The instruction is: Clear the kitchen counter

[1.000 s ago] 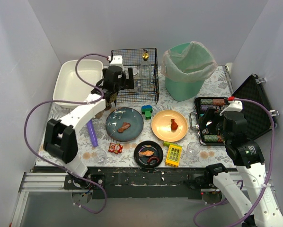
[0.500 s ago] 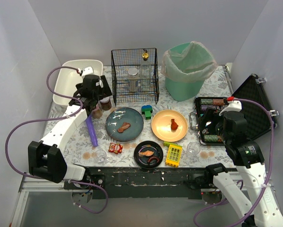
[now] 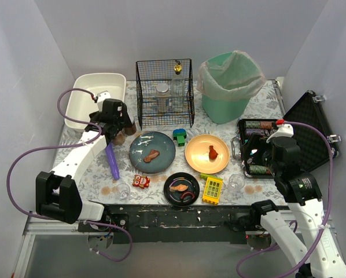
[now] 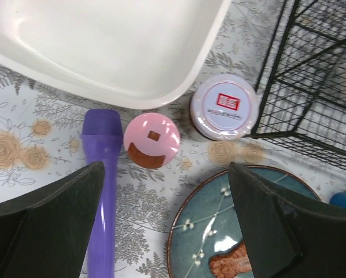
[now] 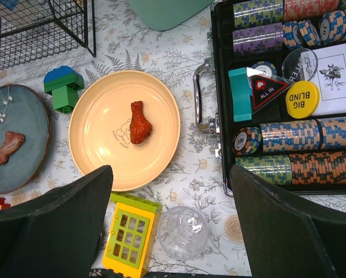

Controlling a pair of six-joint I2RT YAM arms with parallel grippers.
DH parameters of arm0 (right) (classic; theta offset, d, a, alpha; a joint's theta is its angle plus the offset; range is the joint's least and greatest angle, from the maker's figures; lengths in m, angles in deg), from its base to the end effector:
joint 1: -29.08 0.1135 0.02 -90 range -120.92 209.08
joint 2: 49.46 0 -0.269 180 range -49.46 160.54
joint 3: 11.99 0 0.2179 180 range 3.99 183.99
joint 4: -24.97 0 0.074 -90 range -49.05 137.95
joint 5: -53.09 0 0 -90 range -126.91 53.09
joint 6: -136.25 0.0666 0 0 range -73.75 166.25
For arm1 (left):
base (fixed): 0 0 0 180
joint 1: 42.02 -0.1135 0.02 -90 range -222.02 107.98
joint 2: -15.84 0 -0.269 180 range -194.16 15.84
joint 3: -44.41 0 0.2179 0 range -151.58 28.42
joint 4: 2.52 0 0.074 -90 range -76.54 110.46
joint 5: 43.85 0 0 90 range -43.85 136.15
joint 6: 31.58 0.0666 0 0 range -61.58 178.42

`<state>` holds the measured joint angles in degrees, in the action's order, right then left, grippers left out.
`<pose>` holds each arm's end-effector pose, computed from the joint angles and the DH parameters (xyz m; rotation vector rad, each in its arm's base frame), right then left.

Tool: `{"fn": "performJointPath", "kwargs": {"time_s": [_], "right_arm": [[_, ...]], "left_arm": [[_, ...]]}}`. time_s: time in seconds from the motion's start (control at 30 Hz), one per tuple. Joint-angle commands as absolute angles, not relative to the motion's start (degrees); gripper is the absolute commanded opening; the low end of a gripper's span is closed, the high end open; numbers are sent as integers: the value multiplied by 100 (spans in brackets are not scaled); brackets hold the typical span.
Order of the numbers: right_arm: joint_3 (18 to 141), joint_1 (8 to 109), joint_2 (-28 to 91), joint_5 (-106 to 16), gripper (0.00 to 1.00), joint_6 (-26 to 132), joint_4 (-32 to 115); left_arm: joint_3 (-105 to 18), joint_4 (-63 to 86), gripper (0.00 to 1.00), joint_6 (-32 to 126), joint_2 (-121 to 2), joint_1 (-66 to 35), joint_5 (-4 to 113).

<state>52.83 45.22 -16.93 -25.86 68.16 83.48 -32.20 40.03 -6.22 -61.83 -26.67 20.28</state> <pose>0.1019 0.0162 0.3130 0.2234 2.0142 0.2253 0.2752 -0.0454 0.2799 -1.1339 1.9431 -0.2227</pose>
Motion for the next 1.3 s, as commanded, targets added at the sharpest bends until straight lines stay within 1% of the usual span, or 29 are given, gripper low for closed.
{"fn": "performJointPath", "kwargs": {"time_s": [0.0, 0.17, 0.3, 0.5, 0.57, 0.77, 0.87, 1.0, 1.1, 1.27], "right_arm": [[5216, 4507, -1738, -2645, 91, 6866, 8209], [5225, 4516, -1721, -2619, 91, 6831, 8217], [5225, 4516, -1694, -2602, 91, 6804, 8217], [5260, 4507, -1703, -2558, 91, 6787, 8217], [5242, 4507, -1703, -2558, 91, 6787, 8226], [5233, 4507, -1729, -2522, 91, 6787, 8235], [5225, 4507, -1729, -2505, 91, 6769, 8226], [5216, 4516, -1712, -2505, 91, 6752, 8226], [5225, 4507, -1694, -2557, 91, 6734, 8209], [5242, 4516, -1633, -2566, 91, 6690, 8191]], "left_arm": [[-3064, 4009, 86, -662, -6281, -2857, 1706], [-2959, 3799, 82, -767, -6545, -3016, 1767], [-2958, 3588, 81, -776, -6686, -3042, 1925], [-3038, 3517, 74, -759, -7002, -3068, 1917], [-3046, 3473, 68, -715, -7064, -3060, 1969], [-3064, 3464, 44, -697, -7091, -3069, 1899], [-3055, 3499, 29, -645, -7021, -3069, 1855], [-3222, 3780, 4, -566, -6749, -3069, 1916], [-3564, 4044, 0, -417, -6292, -3069, 2083], [-4775, 4588, 0, -82, -5957, -3069, 2583]]}}
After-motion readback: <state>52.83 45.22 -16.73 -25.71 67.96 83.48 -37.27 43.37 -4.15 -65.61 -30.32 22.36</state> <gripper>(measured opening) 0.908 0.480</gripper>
